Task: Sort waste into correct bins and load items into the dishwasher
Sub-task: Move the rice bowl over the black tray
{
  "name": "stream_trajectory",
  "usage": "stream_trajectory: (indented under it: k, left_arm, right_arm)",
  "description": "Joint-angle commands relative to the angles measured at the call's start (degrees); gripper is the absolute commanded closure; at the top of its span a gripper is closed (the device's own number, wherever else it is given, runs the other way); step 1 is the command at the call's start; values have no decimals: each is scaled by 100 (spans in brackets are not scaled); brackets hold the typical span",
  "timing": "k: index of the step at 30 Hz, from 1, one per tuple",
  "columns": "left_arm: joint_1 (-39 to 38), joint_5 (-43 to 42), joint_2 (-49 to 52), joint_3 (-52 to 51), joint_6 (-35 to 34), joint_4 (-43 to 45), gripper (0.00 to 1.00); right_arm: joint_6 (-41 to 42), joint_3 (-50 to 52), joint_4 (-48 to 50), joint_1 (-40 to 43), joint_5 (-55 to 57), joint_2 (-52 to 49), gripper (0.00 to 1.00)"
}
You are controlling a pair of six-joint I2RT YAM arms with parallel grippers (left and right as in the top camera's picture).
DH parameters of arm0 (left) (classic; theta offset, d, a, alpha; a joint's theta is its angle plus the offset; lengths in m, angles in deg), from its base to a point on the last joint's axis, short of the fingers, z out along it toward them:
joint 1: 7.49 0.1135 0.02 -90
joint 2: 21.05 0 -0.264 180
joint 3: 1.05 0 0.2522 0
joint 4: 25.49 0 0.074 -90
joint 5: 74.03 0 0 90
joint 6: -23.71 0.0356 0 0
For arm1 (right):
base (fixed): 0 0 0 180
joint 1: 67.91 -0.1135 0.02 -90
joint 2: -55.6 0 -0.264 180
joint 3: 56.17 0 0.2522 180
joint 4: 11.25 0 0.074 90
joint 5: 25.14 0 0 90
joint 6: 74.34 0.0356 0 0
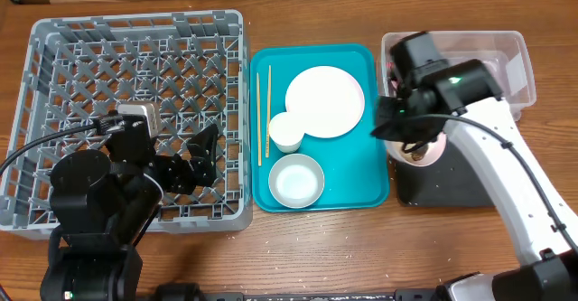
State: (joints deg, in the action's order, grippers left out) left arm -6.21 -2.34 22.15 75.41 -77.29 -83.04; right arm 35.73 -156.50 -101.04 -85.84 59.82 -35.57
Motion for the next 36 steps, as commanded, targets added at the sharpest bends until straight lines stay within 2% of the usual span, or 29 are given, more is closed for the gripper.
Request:
stream_trajectory:
  k: [1,11,17,22,27,32,36]
  left_arm:
    - [59,-79,-7,120,-81,4,0]
    - [57,-79,-7,120,-81,4,0]
    - [57,-79,-7,120,-81,4,0]
    - [57,-79,-7,120,-81,4,0]
    - [57,-79,-7,120,-81,4,0]
    - [57,-79,-7,120,-81,4,0]
    - [57,-79,-7,120,-81,4,0]
  right_arm:
    - [-822,522,374,575,-767,197,96]
    - [-2245,1132,739,2157,-2763,203,96]
    - [-3244,1856,879,3193,-4312,203,96]
    - [-4465,2367,831,3978,-5619,203,96]
    - [-4507,2789,1141,4319,-6072,201,96]
    - [-5191,3250,1436,4612,-7097,201,96]
    - [-5156,3447,1596,4865,-7291,201,96]
